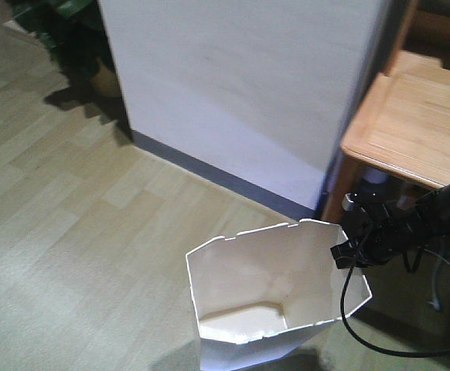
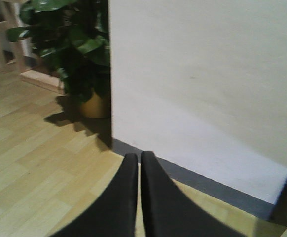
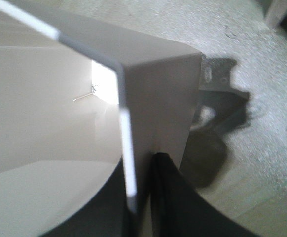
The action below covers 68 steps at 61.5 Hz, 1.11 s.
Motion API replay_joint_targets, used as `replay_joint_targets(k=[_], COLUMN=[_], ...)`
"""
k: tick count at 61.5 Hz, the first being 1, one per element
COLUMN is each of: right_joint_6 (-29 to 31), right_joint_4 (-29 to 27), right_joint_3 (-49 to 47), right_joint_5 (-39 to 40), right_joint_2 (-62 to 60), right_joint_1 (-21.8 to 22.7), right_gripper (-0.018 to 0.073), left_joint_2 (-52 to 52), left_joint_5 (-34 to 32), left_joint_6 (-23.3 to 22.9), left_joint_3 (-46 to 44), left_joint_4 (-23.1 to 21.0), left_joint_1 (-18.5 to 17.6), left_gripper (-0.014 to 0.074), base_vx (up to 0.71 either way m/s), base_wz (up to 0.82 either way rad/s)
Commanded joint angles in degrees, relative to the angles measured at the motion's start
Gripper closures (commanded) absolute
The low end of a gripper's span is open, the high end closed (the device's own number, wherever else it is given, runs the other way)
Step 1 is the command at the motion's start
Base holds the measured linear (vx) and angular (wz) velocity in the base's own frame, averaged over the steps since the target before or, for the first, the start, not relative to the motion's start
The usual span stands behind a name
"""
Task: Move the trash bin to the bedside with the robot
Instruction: 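Turn the base away from the desk, carrying the bin in the right gripper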
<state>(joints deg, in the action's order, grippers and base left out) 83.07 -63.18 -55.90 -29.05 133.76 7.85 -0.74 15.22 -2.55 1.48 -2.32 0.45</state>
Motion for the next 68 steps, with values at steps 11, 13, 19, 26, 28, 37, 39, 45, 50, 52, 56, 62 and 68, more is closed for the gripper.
replay_joint_targets(k=[11, 13, 19, 26, 28, 37, 39, 45, 50, 52, 56, 62, 68], right_joint_6=[-0.49, -0.49, -0.49, -0.49, -0.49, -0.49, -0.49, -0.49, -0.49, -0.49, -0.49, -0.49, -0.49], right_joint_4=[-3.41, -3.41, -3.41, -3.41, -3.41, -3.41, -3.41, -3.41, -3.41, -3.41, -3.41, -3.41, -3.41], right_joint_3=[-0.72, -0.72, -0.72, -0.72, -0.72, -0.72, -0.72, -0.72, -0.72, -0.72, -0.72, -0.72, -0.72], right_joint_5=[-11.01, -11.01, -11.01, -11.01, -11.01, -11.01, -11.01, -11.01, -11.01, -11.01, -11.01, -11.01, -11.01], right_joint_2=[-4.48, -4.48, -4.48, -4.48, -4.48, -4.48, -4.48, -4.48, -4.48, -4.48, -4.48, -4.48, -4.48], right_joint_1=[0.08, 0.08, 0.08, 0.08, 0.08, 0.08, 0.08, 0.08, 0.08, 0.08, 0.08, 0.08, 0.08], right_gripper=[0.0564, 0.0564, 0.0564, 0.0564, 0.0564, 0.0564, 0.0564, 0.0564, 0.0564, 0.0564, 0.0564, 0.0564, 0.0564], left_joint_2=[-0.83, -0.83, -0.83, -0.83, -0.83, -0.83, -0.83, -0.83, -0.83, -0.83, -0.83, -0.83, -0.83], left_joint_5=[-3.95, -3.95, -3.95, -3.95, -3.95, -3.95, -3.95, -3.95, -3.95, -3.95, -3.95, -3.95, -3.95], left_joint_6=[-0.32, -0.32, -0.32, -0.32, -0.32, -0.32, -0.32, -0.32, -0.32, -0.32, -0.32, -0.32, -0.32], left_joint_3=[0.67, 0.67, 0.67, 0.67, 0.67, 0.67, 0.67, 0.67, 0.67, 0.67, 0.67, 0.67, 0.67], left_joint_4=[-0.21, -0.21, -0.21, -0.21, -0.21, -0.21, -0.21, -0.21, -0.21, -0.21, -0.21, -0.21, -0.21], left_joint_1=[0.03, 0.03, 0.03, 0.03, 0.03, 0.03, 0.03, 0.03, 0.03, 0.03, 0.03, 0.03, 0.03], left_gripper=[0.0602, 0.0602, 0.0602, 0.0602, 0.0602, 0.0602, 0.0602, 0.0602, 0.0602, 0.0602, 0.0602, 0.0602, 0.0602], base_vx=[0.04, 0.05, 0.05, 0.05, 0.05, 0.06, 0.08, 0.09, 0.1, 0.1, 0.1, 0.11, 0.11], base_wz=[0.53, 0.55, 0.56, 0.57, 0.57, 0.53, 0.48, 0.43, 0.39, 0.38, 0.37, 0.37, 0.37])
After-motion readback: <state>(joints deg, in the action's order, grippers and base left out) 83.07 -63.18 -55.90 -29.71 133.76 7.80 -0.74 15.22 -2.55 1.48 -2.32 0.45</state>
